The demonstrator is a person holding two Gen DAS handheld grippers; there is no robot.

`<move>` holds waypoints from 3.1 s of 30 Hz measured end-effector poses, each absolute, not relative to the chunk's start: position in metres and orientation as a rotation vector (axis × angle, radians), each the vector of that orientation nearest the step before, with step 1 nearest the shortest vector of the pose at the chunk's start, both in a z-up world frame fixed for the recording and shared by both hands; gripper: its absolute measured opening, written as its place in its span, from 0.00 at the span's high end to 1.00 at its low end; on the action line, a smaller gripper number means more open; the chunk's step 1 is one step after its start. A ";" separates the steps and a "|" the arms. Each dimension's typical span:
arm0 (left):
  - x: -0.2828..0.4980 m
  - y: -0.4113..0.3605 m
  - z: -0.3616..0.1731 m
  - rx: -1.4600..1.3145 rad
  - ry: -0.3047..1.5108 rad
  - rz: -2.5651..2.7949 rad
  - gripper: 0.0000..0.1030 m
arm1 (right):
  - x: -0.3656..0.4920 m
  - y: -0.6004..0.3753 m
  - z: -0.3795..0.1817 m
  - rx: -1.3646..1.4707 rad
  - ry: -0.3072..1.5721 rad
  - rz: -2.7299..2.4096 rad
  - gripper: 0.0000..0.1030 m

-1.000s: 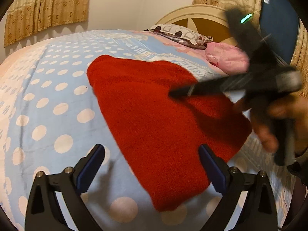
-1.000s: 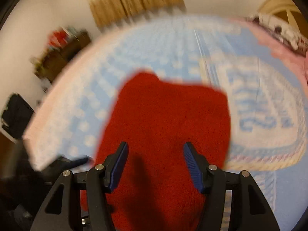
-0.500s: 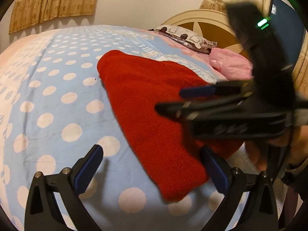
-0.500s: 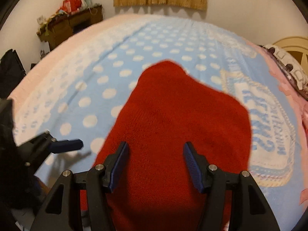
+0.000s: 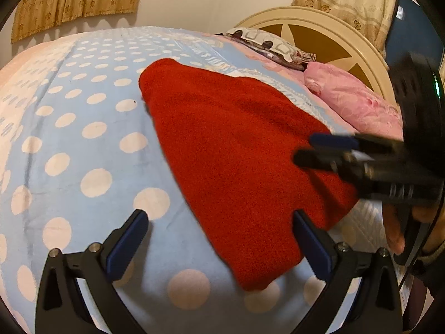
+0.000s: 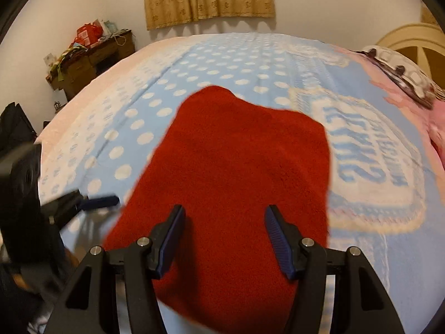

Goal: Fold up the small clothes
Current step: 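Move the right tool over the folded red sweater edge, open, then grasp the sweater edge with the right tool while the left tool grasps beside it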

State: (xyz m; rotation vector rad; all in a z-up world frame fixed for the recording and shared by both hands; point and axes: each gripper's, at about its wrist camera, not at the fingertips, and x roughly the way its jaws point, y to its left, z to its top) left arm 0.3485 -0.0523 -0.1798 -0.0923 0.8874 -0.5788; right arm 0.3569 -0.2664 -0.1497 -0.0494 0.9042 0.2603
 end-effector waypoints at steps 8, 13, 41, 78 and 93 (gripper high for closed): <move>0.349 -0.056 -0.183 -0.074 0.905 -0.576 0.00 | 0.344 -0.274 -0.167 -0.091 0.866 0.263 0.41; 0.342 -0.052 -0.177 -0.078 0.858 -0.561 0.00 | 0.340 -0.280 -0.151 -0.041 0.842 0.299 0.41; 0.365 -0.073 -0.164 -0.038 0.899 -0.460 0.00 | 0.424 -0.381 -0.158 0.299 0.903 0.292 0.41; 0.380 -0.066 -0.187 -0.240 0.949 -0.592 0.00 | 0.500 -0.366 -0.217 0.593 0.924 0.506 0.55; 0.362 -0.057 -0.161 -0.267 0.908 -0.644 0.51 | 0.477 -0.346 -0.181 0.532 0.798 0.586 0.71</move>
